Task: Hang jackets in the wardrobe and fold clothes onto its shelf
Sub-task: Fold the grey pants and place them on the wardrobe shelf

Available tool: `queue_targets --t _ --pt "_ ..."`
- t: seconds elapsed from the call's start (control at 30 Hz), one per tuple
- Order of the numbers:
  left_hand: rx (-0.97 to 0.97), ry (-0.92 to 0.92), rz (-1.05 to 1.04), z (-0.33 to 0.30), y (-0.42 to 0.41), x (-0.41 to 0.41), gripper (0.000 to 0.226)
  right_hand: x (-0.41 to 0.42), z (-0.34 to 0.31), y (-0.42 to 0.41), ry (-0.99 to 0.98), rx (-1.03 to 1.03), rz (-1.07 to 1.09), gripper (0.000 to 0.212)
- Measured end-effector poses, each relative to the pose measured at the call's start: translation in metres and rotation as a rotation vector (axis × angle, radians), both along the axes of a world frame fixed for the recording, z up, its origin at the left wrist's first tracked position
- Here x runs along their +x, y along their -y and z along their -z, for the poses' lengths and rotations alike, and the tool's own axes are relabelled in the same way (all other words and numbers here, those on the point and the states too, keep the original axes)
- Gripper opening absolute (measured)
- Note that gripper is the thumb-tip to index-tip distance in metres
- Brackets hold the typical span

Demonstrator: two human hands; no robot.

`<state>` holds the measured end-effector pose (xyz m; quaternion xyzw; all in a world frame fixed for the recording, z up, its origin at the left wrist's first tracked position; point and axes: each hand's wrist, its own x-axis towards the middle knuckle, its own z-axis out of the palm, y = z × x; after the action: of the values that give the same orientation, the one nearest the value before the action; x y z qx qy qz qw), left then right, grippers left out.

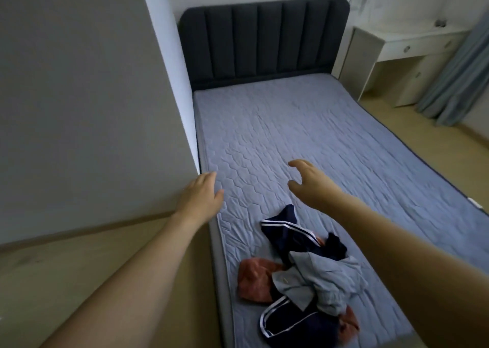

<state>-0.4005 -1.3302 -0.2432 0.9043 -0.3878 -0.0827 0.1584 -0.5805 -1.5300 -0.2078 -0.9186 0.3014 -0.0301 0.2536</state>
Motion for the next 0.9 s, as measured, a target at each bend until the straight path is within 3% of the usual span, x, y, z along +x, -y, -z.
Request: queue_targets --t 0.2,0.4,0.5,0.6,0.67,0.73,0.83,0.9 --pt "0.009 -0.089 -0.118 0.063 0.109 -0.078 0.055 -0.057 0.059 0.146 -0.128 0.051 -0.094 0.055" --pt "0.110 -0.306 -0.203 0.144 0.167 -0.161 0.053 -0.094 0.147 0.220 -0.297 0.142 -0.221 0.057" --pt "0.154 -0.438 -0.234 0.210 0.193 -0.194 0.039 -0.112 0.221 0.231 -0.359 0.185 -0.272 0.052" --pt "0.206 -0.648 -0.200 0.300 0.212 -0.236 0.016 -0.141 0.313 0.229 -0.466 0.256 -0.346 0.035" --pt "0.288 -0.785 -0.178 0.362 0.220 -0.269 0.012 -0.164 0.375 0.225 -0.461 0.248 -0.353 0.026" --pt "0.295 -0.820 -0.227 0.417 0.222 -0.302 0.027 -0.182 0.429 0.219 -0.482 0.238 -0.410 0.025" --pt "0.193 -0.714 -0.420 0.471 0.229 -0.335 0.066 -0.215 0.503 0.213 -0.732 0.308 -0.524 0.027" --pt "0.117 -0.607 -0.488 0.488 0.239 -0.344 0.062 -0.227 0.533 0.213 -0.698 0.301 -0.517 0.040"
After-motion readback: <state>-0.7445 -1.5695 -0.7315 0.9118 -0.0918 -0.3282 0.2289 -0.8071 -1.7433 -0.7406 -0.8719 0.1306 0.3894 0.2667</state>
